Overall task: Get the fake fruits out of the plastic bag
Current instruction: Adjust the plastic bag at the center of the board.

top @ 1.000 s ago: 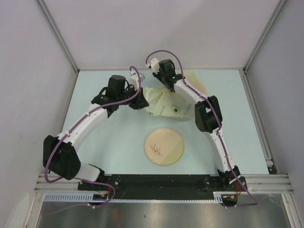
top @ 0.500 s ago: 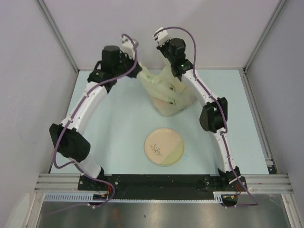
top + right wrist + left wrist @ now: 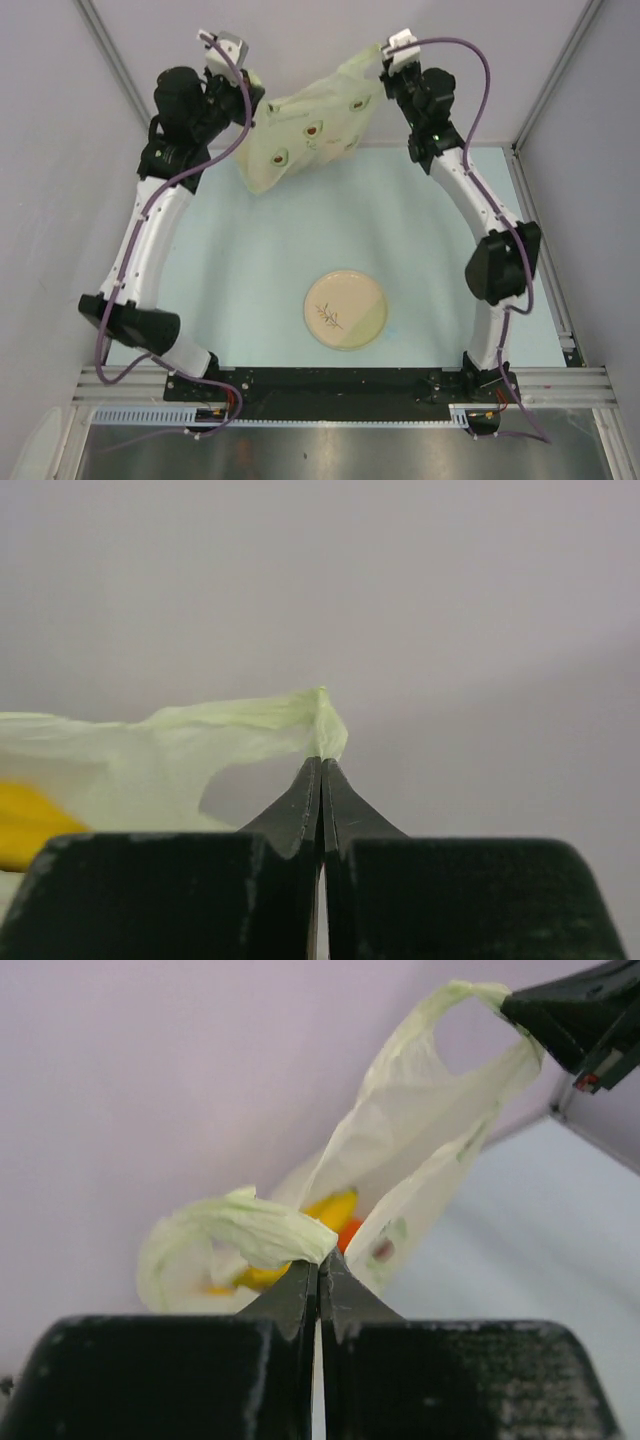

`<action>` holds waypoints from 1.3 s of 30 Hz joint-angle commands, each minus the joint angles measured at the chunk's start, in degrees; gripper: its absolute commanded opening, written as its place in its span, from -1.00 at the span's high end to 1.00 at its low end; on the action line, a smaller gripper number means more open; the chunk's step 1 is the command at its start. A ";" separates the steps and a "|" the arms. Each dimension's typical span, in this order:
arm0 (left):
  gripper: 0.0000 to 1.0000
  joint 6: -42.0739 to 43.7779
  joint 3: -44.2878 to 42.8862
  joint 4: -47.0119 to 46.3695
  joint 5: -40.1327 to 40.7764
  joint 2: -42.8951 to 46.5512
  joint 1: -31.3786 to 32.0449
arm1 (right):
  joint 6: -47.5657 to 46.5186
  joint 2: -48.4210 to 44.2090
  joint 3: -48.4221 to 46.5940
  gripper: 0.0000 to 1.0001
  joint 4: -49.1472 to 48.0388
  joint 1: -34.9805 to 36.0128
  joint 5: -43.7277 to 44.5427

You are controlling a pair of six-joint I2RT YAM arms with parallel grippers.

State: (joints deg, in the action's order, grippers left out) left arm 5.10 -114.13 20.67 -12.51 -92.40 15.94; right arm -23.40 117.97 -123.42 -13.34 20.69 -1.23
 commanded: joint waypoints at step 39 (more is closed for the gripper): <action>1.00 -5.28 50.50 5.43 -15.00 26.21 -0.48 | 12.93 -3.55 38.52 0.06 7.18 17.88 -6.33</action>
State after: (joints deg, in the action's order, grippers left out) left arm -3.66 -59.90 23.97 -26.20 -67.66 15.92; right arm -14.50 111.35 -78.00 -4.93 36.27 -10.33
